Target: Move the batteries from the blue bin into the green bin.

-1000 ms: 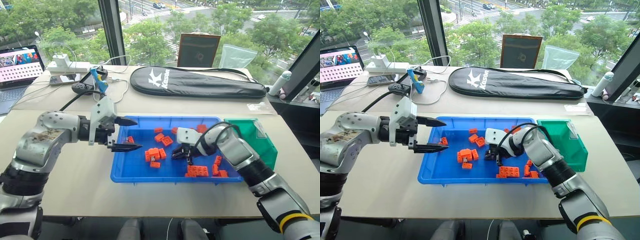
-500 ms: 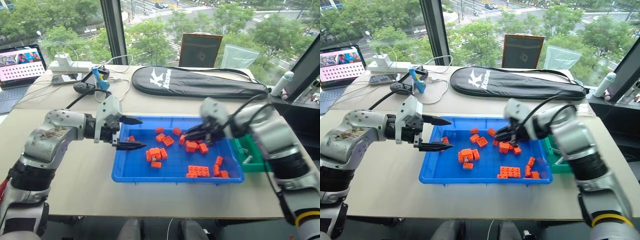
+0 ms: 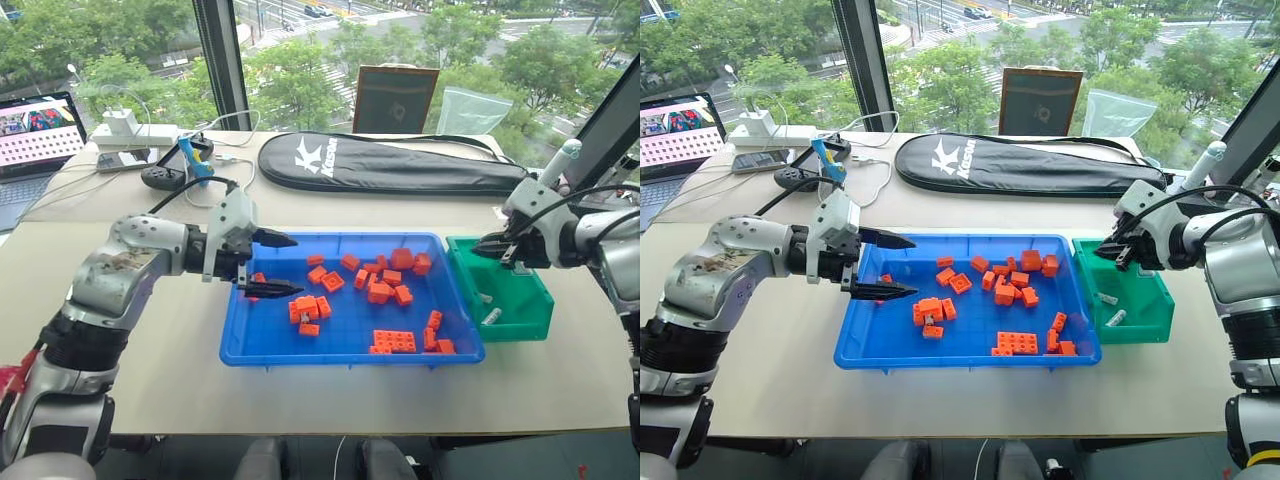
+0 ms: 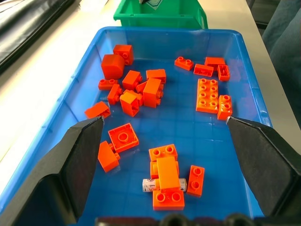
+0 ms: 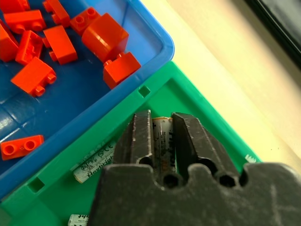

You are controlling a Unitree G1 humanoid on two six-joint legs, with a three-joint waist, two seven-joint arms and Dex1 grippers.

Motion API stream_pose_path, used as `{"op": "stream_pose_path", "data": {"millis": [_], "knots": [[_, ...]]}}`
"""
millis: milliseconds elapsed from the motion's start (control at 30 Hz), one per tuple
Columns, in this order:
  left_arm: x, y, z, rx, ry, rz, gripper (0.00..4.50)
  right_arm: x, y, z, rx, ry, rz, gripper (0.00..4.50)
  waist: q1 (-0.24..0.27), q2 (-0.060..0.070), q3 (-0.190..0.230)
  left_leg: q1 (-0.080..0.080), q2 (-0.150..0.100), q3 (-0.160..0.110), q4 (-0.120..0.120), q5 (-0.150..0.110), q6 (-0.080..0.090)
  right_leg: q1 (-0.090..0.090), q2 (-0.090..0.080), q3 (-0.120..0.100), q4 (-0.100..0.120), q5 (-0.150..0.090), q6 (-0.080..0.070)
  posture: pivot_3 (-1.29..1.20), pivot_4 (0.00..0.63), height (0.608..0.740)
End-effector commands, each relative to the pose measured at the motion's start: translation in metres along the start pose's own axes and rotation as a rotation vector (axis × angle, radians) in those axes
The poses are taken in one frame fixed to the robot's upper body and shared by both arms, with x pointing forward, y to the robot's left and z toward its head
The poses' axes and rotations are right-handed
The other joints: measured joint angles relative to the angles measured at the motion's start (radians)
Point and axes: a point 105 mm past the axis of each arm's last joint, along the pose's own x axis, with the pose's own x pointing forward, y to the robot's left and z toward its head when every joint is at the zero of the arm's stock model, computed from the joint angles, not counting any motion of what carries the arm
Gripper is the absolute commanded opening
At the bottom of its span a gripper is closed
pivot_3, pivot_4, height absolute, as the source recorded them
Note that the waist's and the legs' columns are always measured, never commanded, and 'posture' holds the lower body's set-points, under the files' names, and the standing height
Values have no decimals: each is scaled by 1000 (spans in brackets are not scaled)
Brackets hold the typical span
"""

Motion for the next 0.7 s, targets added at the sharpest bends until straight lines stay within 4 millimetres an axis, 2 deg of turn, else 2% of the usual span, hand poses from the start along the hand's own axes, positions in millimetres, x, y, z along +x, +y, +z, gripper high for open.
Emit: {"op": "stream_pose_path", "data": {"millis": [33, 167, 200, 233, 500, 700], "knots": [[-3, 2, 8, 46, -7, 3, 4500, -14, -10, 20, -40, -63, -67, 2539, 1, 0, 0, 0, 0, 0, 0, 0, 0, 0, 0, 0, 0, 0, 0, 0, 150, 740], [-10, 5, 3, 39, 14, 20, 4500, -15, -6, 45, -112, -116, -58, 3852, 0, 0, 0, 0, 0, 0, 0, 0, 0, 0, 0, 0, 0, 0, 0, 0, 150, 740], [-13, 5, 1, 37, 22, 27, 4500, -13, 1, 53, -141, -137, -32, 4275, -1, 0, 0, 0, 0, 0, 0, 0, 0, 0, 0, 0, 0, 0, 0, 0, 150, 740], [-15, 5, 0, 37, 28, 31, 4500, -11, 8, 60, -160, -155, 4, 4465, -3, 0, 0, 0, 0, 0, 0, 0, 0, 0, 0, 0, 0, 0, 0, 0, 150, 740], [-45, 7, -11, 18, 103, 93, 4500, 24, 100, 110, -273, -336, 353, 4465, -3, 0, 0, 0, 3, -1, 0, 0, 0, 0, 3, 0, 0, 0, 0, 0, 150, 740], [-65, 4, -12, 1, 138, 143, 4500, 55, 161, 118, -303, -375, 545, 4465, 3, 0, 0, -1, 3, -1, 0, 0, 0, 0, 3, 0, 0, 0, 0, 0, 150, 740]]}}
